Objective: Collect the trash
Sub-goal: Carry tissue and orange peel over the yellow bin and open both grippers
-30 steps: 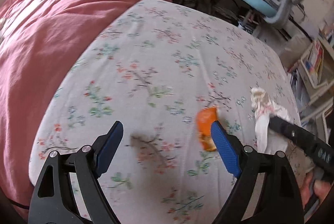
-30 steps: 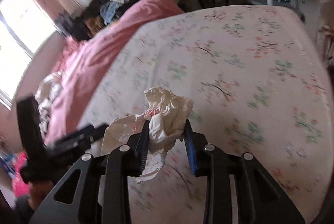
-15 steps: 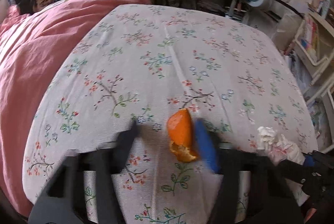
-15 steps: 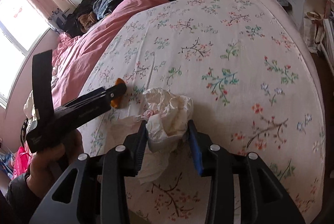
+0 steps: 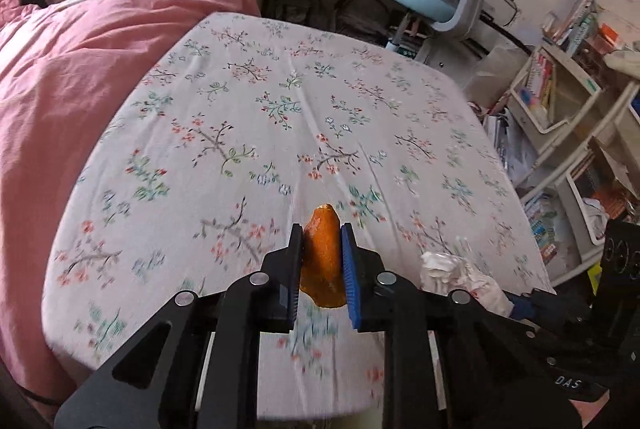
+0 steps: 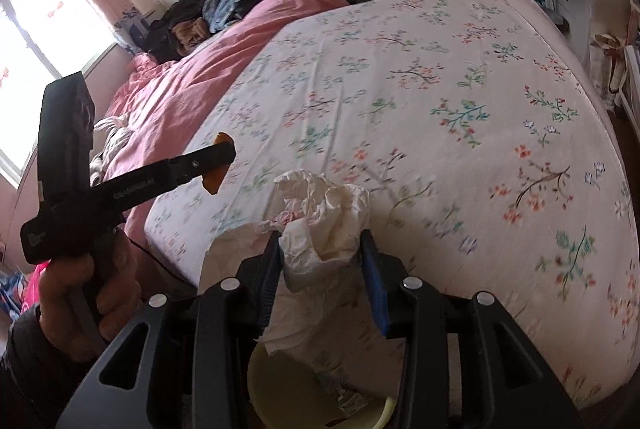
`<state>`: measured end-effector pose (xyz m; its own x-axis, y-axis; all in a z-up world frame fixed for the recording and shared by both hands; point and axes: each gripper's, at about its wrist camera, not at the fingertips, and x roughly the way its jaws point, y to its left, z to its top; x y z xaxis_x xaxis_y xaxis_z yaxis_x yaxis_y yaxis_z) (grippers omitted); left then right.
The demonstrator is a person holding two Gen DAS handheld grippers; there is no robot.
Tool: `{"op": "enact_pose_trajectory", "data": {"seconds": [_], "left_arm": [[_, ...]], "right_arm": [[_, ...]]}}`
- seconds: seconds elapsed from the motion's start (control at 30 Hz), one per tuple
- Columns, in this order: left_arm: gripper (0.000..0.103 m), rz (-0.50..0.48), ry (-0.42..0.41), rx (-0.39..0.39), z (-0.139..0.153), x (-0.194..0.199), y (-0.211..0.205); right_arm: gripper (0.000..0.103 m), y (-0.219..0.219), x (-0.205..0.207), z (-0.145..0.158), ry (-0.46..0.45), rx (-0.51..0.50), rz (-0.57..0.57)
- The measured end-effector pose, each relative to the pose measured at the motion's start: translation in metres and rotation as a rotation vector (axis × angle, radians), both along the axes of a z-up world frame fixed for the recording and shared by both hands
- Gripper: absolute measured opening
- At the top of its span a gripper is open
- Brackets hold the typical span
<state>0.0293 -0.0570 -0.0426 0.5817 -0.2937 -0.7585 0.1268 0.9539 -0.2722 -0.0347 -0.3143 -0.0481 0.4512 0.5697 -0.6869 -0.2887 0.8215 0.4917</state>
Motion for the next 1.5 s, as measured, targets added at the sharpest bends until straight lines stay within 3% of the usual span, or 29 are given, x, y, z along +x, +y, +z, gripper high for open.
{"op": "enact_pose_trajectory", "data": {"seconds": [0.27, 0.6, 0.67, 0.73, 0.8, 0.87, 0.9, 0.97, 1.07, 1.2, 1.33, 1.5], "left_arm": [[0.018, -0.033, -0.023, 0.045, 0.007, -0.057, 0.009], [0.018, -0.030, 0.082, 0.087, -0.015, -0.115, 0.019], [0.018, -0.035, 0.135, 0.091, -0.025, -0.124, 0.019], [0.018, -0.050, 0.178, 0.091, -0.034, -0.133, 0.017], [0.019, -0.086, 0.228, 0.104, -0.043, -0.141, 0.011], [0.026, -0.096, 0.245, 0.119, -0.047, -0.146, 0.008], [0.030, -0.095, 0.238, 0.119, -0.047, -0.148, 0.008], [0.048, -0.074, 0.202, 0.123, -0.042, -0.151, 0.010], [0.066, -0.017, 0.109, 0.163, -0.029, -0.155, 0.014], [0.074, 0.041, 0.015, 0.216, -0.017, -0.159, 0.014], [0.083, 0.075, -0.073, 0.245, -0.005, -0.162, 0.012], [0.087, 0.085, -0.115, 0.239, 0.003, -0.162, 0.014]], "right_arm": [[0.041, 0.022, -0.041, 0.009, -0.076, -0.025, 0.072], [0.042, 0.068, -0.091, -0.017, -0.013, -0.198, 0.228], [0.048, 0.072, -0.097, -0.023, 0.010, -0.233, 0.248], [0.060, 0.072, -0.100, -0.027, 0.029, -0.257, 0.242], [0.066, 0.063, -0.100, -0.027, 0.037, -0.264, 0.188], [0.066, 0.048, -0.097, -0.024, 0.047, -0.214, 0.117], [0.067, 0.040, -0.095, -0.020, 0.044, -0.184, 0.082], [0.071, 0.027, -0.095, -0.013, 0.020, -0.139, 0.021], [0.076, 0.013, -0.099, 0.000, -0.046, -0.081, -0.052], [0.083, 0.006, -0.105, 0.010, -0.127, -0.068, -0.138], [0.089, 0.010, -0.107, 0.016, -0.179, -0.139, -0.212], [0.093, 0.009, -0.112, 0.019, -0.214, -0.215, -0.258]]}}
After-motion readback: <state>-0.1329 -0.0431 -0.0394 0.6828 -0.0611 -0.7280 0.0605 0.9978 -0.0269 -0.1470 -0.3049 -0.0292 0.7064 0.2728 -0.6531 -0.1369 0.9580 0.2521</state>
